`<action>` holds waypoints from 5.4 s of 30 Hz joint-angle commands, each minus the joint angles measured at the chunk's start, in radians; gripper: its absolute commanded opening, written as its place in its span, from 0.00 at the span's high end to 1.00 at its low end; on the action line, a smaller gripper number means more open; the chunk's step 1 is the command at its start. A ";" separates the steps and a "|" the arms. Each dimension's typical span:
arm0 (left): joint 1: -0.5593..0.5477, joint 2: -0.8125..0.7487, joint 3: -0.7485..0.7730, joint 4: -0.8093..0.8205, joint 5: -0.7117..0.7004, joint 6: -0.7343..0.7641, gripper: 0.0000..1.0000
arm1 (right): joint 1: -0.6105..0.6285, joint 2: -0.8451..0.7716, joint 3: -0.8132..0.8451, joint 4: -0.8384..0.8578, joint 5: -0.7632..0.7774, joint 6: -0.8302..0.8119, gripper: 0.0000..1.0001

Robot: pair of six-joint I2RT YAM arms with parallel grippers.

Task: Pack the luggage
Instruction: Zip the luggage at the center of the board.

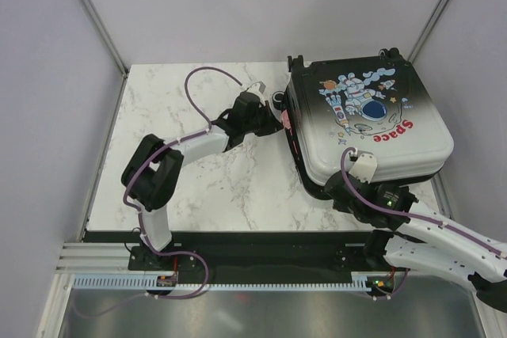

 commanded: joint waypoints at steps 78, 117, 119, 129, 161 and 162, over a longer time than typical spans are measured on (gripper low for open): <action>0.001 0.267 0.454 -0.333 -0.042 -0.040 0.58 | -0.005 0.032 -0.005 0.022 0.045 -0.019 1.00; 0.039 -0.602 -0.580 -0.209 -0.162 -0.150 0.98 | -0.014 0.267 -0.079 0.364 -0.015 -0.247 1.00; 0.029 -0.668 -0.644 -0.239 -0.179 -0.173 0.98 | -0.028 0.258 -0.102 0.387 -0.024 -0.264 1.00; -0.097 -0.806 -0.684 -0.302 -0.277 -0.314 0.98 | -0.025 0.083 -0.156 0.442 -0.143 -0.379 1.00; -0.114 -0.611 -0.552 -0.319 -0.513 -0.483 0.98 | 0.166 0.165 0.180 0.346 -0.510 -0.567 1.00; -0.114 -0.608 -0.549 -0.319 -0.518 -0.483 0.98 | 0.166 0.172 0.185 0.350 -0.532 -0.573 1.00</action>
